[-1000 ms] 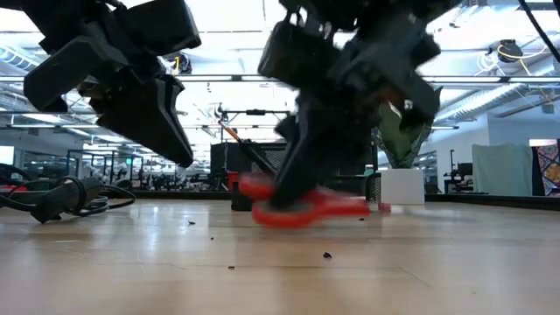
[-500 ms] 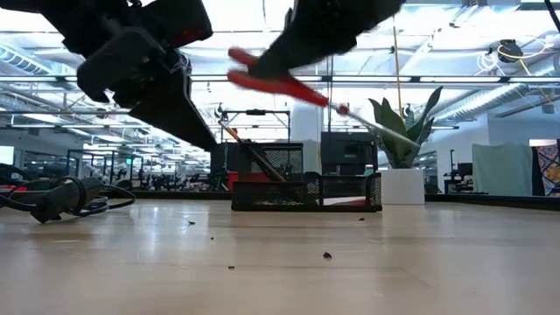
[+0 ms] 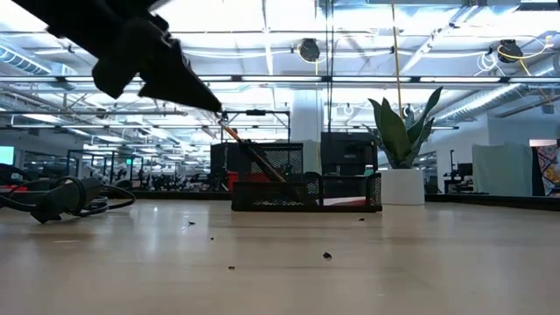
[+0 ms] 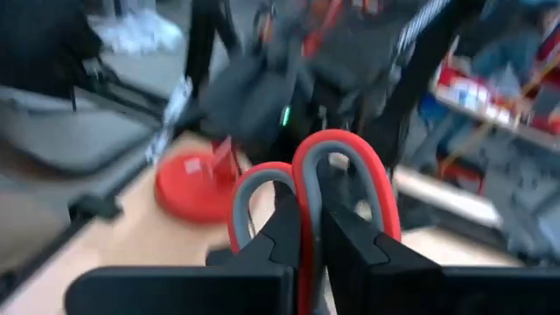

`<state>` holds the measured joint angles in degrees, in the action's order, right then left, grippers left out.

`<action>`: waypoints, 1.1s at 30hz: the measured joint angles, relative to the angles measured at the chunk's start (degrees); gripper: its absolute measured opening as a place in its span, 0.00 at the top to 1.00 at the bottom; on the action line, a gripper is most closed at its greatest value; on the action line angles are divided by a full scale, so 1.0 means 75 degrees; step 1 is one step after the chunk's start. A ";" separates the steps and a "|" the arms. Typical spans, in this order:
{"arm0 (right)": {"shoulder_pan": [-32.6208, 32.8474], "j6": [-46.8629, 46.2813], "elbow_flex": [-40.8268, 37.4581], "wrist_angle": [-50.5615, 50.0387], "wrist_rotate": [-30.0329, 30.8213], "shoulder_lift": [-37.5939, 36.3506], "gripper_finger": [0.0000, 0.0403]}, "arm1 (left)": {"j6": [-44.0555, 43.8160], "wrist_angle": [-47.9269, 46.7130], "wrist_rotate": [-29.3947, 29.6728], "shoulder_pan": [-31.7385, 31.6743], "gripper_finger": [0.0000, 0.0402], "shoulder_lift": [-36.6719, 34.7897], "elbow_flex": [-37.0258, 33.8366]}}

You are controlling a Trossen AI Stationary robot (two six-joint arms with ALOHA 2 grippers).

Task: Pick and place office supplies into organizer
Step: Put the red scissors into the black desk organizer

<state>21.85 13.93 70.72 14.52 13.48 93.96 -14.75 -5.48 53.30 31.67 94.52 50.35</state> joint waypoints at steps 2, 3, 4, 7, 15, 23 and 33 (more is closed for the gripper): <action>0.0087 0.0193 0.0008 0.0346 0.0000 -0.0091 0.95 | 0.0008 0.0102 0.0676 0.0153 0.90 0.0000 0.0000; 0.0136 0.0300 0.0009 0.0420 0.0004 -0.0109 0.95 | 0.0042 0.0249 0.1039 0.0225 0.90 0.0000 0.0000; 0.0178 0.0402 0.0009 0.0442 0.0018 -0.0118 0.95 | 0.0134 0.0453 0.1365 0.0285 0.90 0.0000 0.0000; 0.0269 0.0656 0.0003 0.0682 0.0245 -0.0118 0.94 | 0.0469 0.1358 0.2268 0.0420 0.90 0.0000 0.0000; 0.0317 0.0897 0.0003 0.0920 0.0627 -0.0129 0.94 | 0.1994 0.4661 0.1736 0.0582 0.90 0.0000 0.0000; 0.0393 0.1059 0.0003 0.0852 0.1229 -0.0165 0.94 | 0.2157 0.5336 0.0520 0.0576 0.89 -0.0003 0.0003; 0.0402 0.1238 0.0003 0.1102 0.1210 -0.0232 0.94 | 0.2186 0.5371 0.0312 0.0557 0.55 -0.0003 0.0003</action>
<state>24.86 23.21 70.74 22.79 22.55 92.22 1.65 34.80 55.64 35.85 94.50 50.37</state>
